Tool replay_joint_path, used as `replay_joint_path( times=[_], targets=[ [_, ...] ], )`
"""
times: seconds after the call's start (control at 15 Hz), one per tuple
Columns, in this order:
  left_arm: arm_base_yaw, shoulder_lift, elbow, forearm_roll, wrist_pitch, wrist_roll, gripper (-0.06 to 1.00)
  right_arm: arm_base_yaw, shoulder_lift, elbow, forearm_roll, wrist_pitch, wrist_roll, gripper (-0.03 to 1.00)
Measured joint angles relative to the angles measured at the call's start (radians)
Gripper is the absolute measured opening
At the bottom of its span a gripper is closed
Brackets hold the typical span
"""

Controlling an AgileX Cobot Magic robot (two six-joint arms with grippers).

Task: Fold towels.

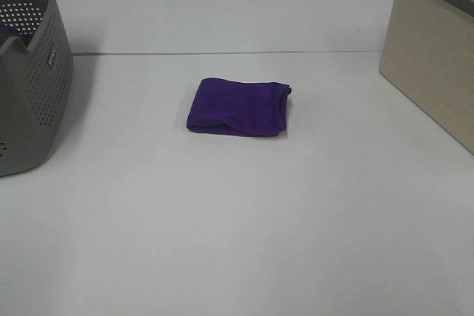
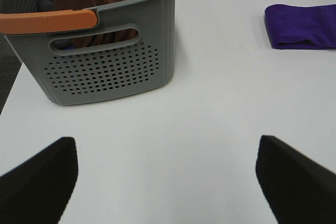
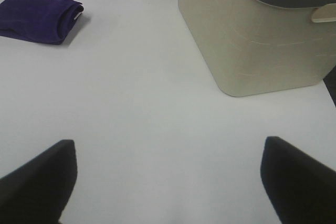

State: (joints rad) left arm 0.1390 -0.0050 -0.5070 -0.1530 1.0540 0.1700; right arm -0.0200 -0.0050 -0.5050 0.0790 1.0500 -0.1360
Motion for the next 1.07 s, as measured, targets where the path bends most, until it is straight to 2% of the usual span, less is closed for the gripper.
replay_joint_path(
  times=[0.2, 0.47, 0.73, 1.07],
  targets=[
    [-0.066, 0.0, 0.0, 0.0, -0.002, -0.001, 0.84, 0.014, 0.0, 0.002, -0.001, 0.0, 0.0, 0.92],
    [-0.069, 0.0, 0.0, 0.003, -0.002, -0.001, 0.84, 0.014, 0.0, 0.002, 0.001, 0.001, 0.002, 0.92],
    [-0.069, 0.0, 0.0, 0.055, -0.002, -0.02, 0.83, 0.014, 0.0, 0.002, 0.002, 0.001, 0.002, 0.92],
    [-0.069, 0.0, 0.0, 0.058, -0.002, -0.024, 0.83, 0.014, 0.0, 0.002, 0.002, 0.001, 0.002, 0.92]
  ],
)
